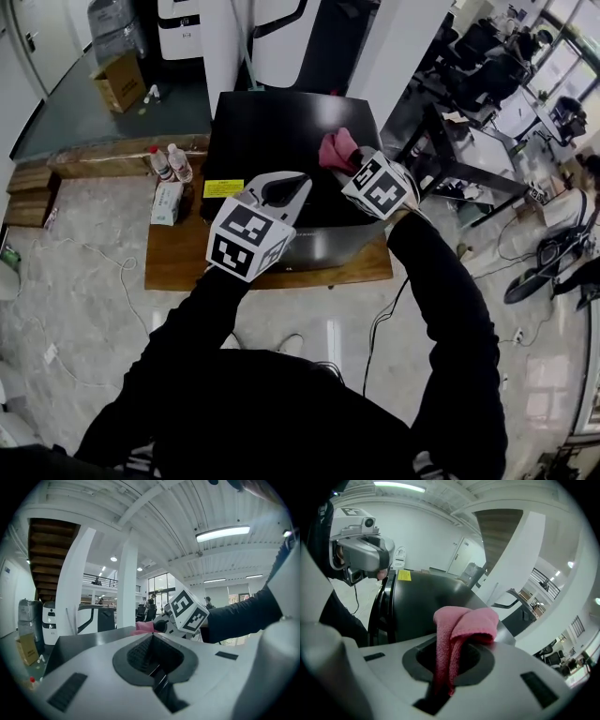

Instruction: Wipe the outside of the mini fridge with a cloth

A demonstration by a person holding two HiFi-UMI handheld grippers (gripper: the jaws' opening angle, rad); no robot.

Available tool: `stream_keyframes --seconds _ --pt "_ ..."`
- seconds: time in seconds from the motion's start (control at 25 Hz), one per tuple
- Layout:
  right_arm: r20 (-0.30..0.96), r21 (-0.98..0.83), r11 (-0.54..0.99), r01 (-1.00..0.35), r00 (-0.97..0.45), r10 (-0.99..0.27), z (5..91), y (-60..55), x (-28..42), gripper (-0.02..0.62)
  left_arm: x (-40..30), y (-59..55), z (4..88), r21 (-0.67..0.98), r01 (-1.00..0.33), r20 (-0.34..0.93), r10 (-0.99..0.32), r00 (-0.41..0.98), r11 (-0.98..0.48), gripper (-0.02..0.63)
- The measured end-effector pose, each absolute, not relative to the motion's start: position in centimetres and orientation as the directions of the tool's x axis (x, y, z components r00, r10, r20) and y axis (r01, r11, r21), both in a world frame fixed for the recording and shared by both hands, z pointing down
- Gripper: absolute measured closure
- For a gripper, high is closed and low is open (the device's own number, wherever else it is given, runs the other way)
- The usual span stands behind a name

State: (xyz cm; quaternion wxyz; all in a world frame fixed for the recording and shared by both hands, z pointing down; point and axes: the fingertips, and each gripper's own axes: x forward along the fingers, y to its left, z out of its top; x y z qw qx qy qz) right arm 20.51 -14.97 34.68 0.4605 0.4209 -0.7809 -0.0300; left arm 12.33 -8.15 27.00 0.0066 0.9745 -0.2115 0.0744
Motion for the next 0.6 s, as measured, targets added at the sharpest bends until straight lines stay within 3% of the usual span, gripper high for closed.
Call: stream_keyframes --seconds 0.4,0.6 --pt "0.689 0.431 0.540 -0.723 -0.123 -0.714 34.9 -10.7 32.9 0.541 20.1 -4.3 27.3 -0.017 -0.349 0.145 -0.348 0.926 -0.937 0.600" --pt "0.667 0.373 0.515 -0.772 -0.163 -0.727 33.0 -9.6 36.0 0.541 22.1 -3.9 26.2 -0.022 -0.353 0.137 -0.352 0.926 -0.936 0.600"
